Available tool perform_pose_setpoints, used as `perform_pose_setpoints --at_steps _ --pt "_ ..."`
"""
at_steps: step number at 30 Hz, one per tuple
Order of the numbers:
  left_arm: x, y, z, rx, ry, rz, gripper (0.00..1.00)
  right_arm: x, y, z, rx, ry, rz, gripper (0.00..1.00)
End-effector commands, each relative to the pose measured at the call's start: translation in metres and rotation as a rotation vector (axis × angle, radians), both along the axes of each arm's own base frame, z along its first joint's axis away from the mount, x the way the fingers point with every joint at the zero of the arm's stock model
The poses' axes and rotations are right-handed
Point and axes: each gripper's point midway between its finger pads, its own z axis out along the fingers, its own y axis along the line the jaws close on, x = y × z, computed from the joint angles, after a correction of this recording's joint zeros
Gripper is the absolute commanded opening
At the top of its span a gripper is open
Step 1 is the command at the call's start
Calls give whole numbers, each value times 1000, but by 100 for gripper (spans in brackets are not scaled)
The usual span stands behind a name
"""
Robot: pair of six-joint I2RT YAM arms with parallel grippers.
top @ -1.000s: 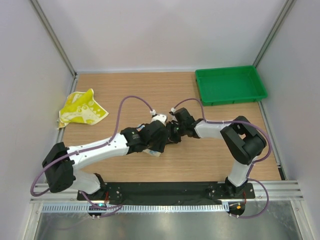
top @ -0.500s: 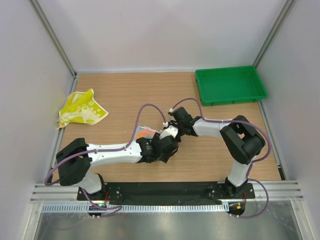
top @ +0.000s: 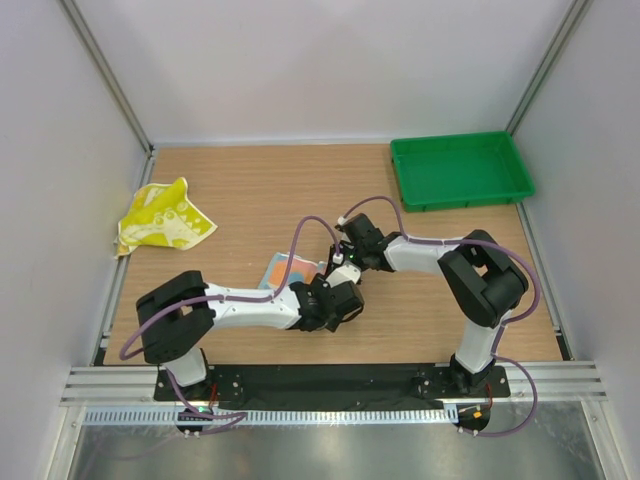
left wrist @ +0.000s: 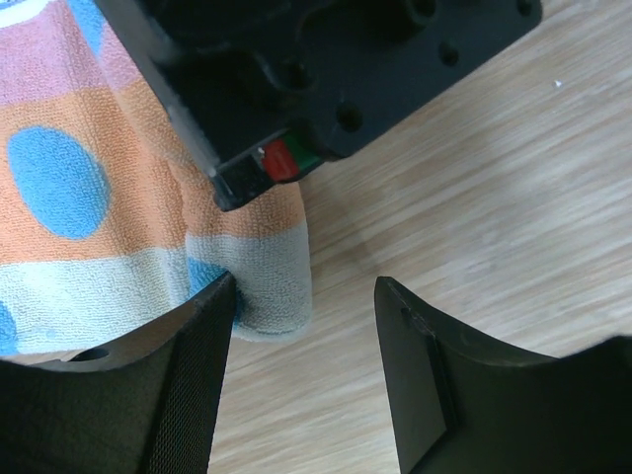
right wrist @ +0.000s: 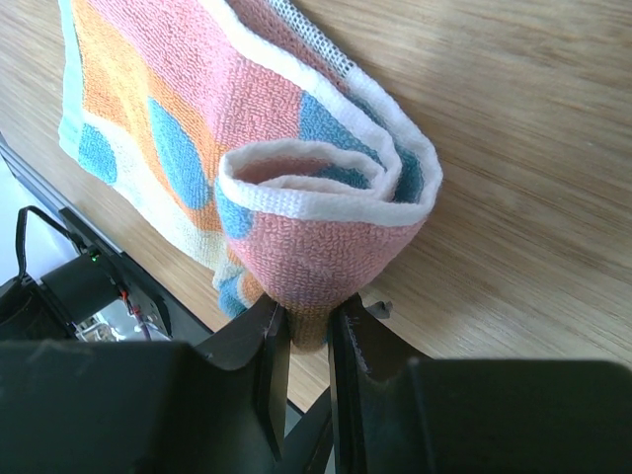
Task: Roll the towels
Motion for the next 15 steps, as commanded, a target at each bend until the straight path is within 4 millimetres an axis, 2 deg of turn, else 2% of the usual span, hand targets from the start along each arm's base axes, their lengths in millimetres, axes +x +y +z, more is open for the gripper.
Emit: perform_pose_setpoints --at_steps 1,6,9,12,15 --pt "1 11 -10 17 -18 47 59 -6 -3 -9 -38 23 24 24" --pt "4 19 -9 34 -47 65 61 -8 -2 -12 -40 32 31 24" --pt "2 25 -16 55 -37 74 61 -9 -2 -14 -42 36 35 24" --pt "-2 29 -24 62 -17 93 57 -8 -1 -14 -37 36 40 24" --pt "-3 30 -22 43 -21 94 52 -8 1 -13 -30 45 56 25"
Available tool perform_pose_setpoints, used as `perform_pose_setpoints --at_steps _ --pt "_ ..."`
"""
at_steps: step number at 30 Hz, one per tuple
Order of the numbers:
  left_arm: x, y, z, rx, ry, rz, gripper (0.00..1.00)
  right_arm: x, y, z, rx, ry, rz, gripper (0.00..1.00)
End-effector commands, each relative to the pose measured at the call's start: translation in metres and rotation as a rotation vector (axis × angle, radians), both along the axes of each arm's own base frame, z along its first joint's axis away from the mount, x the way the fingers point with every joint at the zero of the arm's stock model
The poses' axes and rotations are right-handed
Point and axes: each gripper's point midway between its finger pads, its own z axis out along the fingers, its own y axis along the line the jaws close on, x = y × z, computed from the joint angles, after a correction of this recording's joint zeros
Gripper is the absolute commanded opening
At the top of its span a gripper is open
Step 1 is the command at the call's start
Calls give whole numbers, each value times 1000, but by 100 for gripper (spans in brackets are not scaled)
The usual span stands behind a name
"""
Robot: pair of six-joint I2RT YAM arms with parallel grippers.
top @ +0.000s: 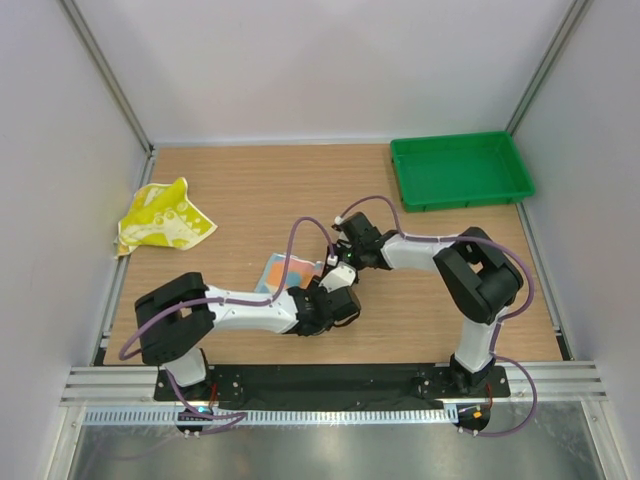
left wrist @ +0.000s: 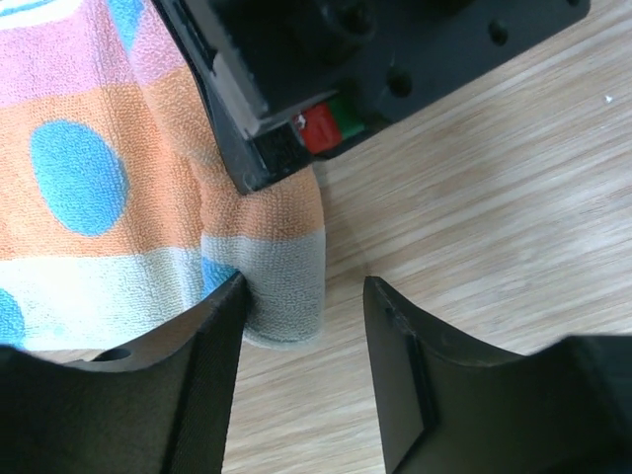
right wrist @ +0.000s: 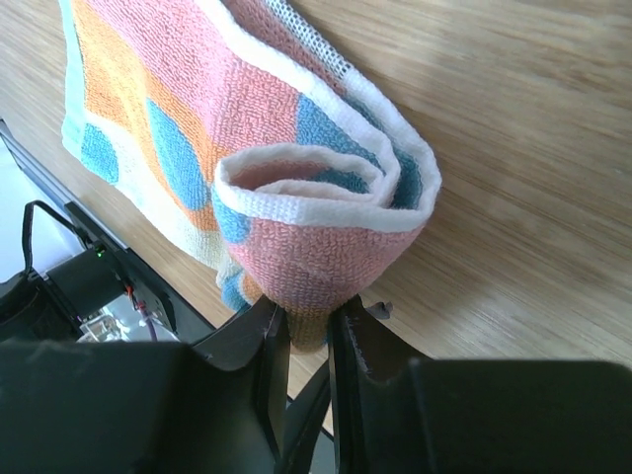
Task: Roll the towels
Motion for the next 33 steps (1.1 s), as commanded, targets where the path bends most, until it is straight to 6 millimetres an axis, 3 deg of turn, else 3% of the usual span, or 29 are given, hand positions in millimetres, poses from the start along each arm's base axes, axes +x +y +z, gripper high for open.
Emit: perform_pose_setpoints --at_steps 1,9,12,13,18,20,24,33 --pt "-9 20 -16 28 42 36 49 -8 -4 -13 -46 35 44 25" --pt "-8 39 -35 25 105 74 37 -4 -16 -13 -62 54 69 26" --pt "-6 40 -41 24 133 73 28 0 -21 -13 -65 57 62 27" --pt "-6 40 -44 33 141 74 20 1 -22 -13 -66 57 62 28" --pt "-5 39 -47 14 171 70 8 2 -27 -12 -68 62 55 29" --pt "-7 37 -45 -20 186 59 5 3 -31 -10 -66 62 51 35" --pt "-13 27 -35 -97 212 8 2 8 -38 -7 -71 57 39 63" --pt "-27 16 -20 -233 253 -14 1 24 -50 -6 -88 50 13 68"
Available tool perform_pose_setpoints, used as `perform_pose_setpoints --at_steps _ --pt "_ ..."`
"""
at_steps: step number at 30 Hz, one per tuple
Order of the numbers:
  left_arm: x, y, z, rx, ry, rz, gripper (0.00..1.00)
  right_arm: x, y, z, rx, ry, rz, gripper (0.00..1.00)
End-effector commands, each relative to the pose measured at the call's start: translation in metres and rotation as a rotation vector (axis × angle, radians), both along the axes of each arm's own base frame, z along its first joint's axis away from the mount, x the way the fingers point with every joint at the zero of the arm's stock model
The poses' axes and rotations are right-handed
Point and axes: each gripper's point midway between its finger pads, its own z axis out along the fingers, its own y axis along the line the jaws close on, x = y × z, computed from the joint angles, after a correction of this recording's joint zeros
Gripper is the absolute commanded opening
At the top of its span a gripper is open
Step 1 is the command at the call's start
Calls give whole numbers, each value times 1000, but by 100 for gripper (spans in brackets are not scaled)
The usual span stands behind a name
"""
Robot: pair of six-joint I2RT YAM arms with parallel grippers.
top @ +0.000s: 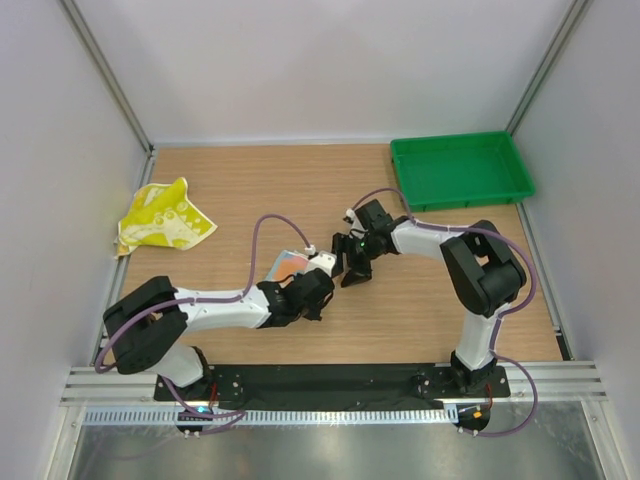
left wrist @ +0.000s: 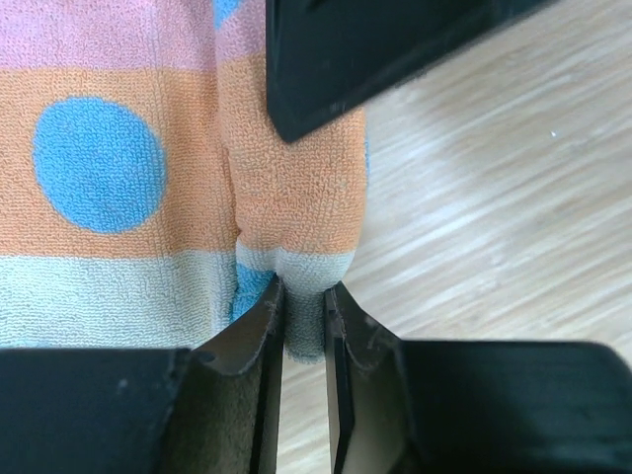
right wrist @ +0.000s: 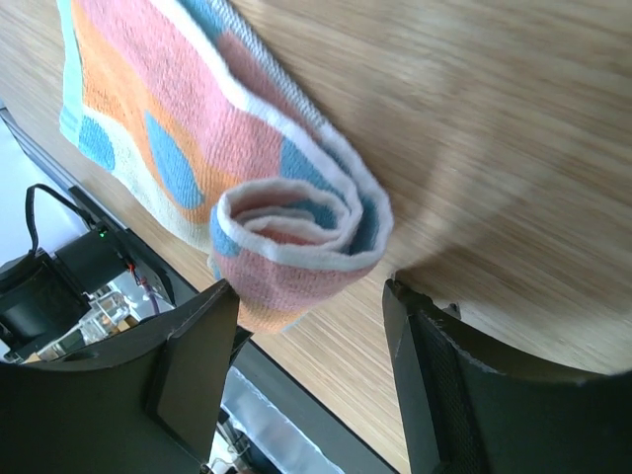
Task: Roll the towels
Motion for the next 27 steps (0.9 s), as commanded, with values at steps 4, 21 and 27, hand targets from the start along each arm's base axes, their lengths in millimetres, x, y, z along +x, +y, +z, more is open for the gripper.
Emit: perform_pose_setpoints --at_steps 4,21,27 --pt "-39 13 -20 -6 161 -35 1 12 -26 -15 -126 -19 -19 68" --pt "-52 -12 8 -159 256 -104 1 26 -94 -16 -397 -93 -91 67" --pt "-55 -24 13 -264 324 -101 1 25 -99 3 -361 -138 -138 67"
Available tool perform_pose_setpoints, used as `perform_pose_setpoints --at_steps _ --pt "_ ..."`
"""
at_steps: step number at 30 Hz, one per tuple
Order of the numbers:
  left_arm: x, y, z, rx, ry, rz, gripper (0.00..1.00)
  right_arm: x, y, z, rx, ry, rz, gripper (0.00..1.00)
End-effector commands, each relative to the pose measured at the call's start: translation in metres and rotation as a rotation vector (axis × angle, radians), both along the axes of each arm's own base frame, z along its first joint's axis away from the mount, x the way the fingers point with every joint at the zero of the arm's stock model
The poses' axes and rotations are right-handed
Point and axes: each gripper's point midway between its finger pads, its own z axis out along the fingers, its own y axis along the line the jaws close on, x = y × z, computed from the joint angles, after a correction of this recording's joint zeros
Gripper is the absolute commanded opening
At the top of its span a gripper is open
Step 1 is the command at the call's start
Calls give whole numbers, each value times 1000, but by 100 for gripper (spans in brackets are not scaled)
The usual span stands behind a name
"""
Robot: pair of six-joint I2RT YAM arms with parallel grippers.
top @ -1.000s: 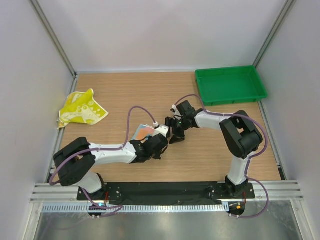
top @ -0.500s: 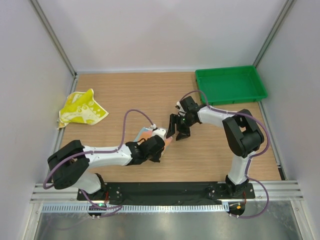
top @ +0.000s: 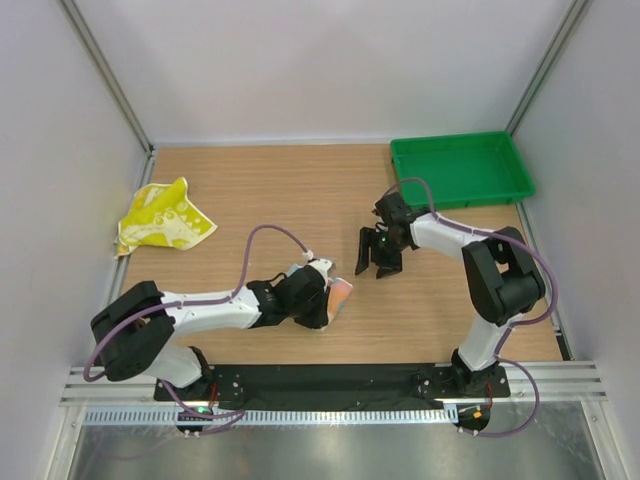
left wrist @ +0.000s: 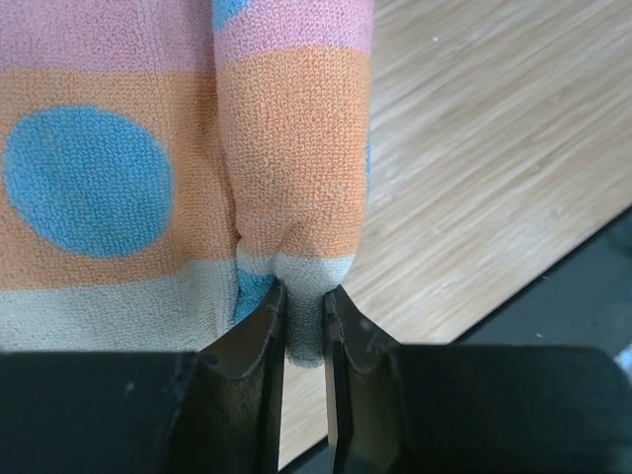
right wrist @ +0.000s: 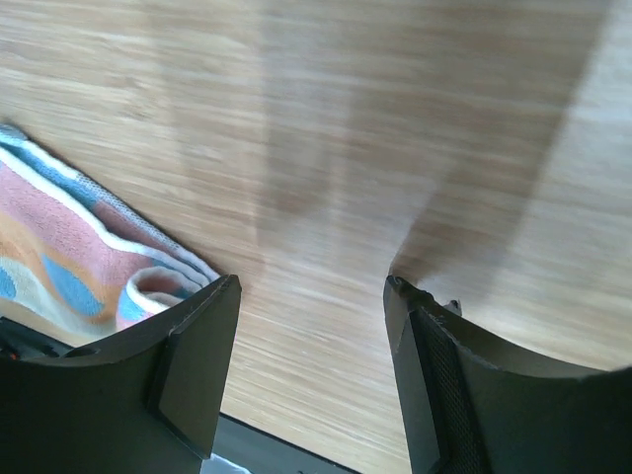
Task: Roll the towels
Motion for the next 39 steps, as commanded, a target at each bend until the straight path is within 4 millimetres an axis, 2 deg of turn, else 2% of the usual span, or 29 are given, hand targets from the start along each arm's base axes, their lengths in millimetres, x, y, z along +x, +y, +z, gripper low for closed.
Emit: perform_pose_setpoints --at_steps 1,3,5,8,9,12,13,15,20,29,31,39 --pt "-16 -11 8 -112 122 -23 1 -3 -15 17 -34 -58 -22 67" --pt "-11 -12 8 -182 161 15 1 -5 -11 24 -8 -70 -26 67" --pt "-15 -17 12 -253 223 19 1 -8 -9 34 22 -88 -28 67" --pt "-10 -16 16 -337 262 42 1 -13 1 48 111 -111 -16 67" --pt "-6 -15 17 -366 280 70 1 -18 11 54 179 -98 7 67" --pt "-4 -11 18 -426 325 94 1 -26 21 54 259 -97 30 67" --pt "-1 -4 13 -439 360 145 1 -30 24 52 287 -84 33 67" --pt "3 -3 18 -500 388 163 1 -33 25 48 304 -74 32 67" --pt "19 13 19 -615 469 281 1 -40 29 42 346 -59 29 67" --pt "20 29 -6 -630 580 382 0 -39 45 44 427 -78 39 67" --pt "19 38 -21 -595 626 447 0 -38 50 44 442 -92 34 67" --pt "14 66 -53 -452 701 621 0 -31 73 29 473 -144 21 64"
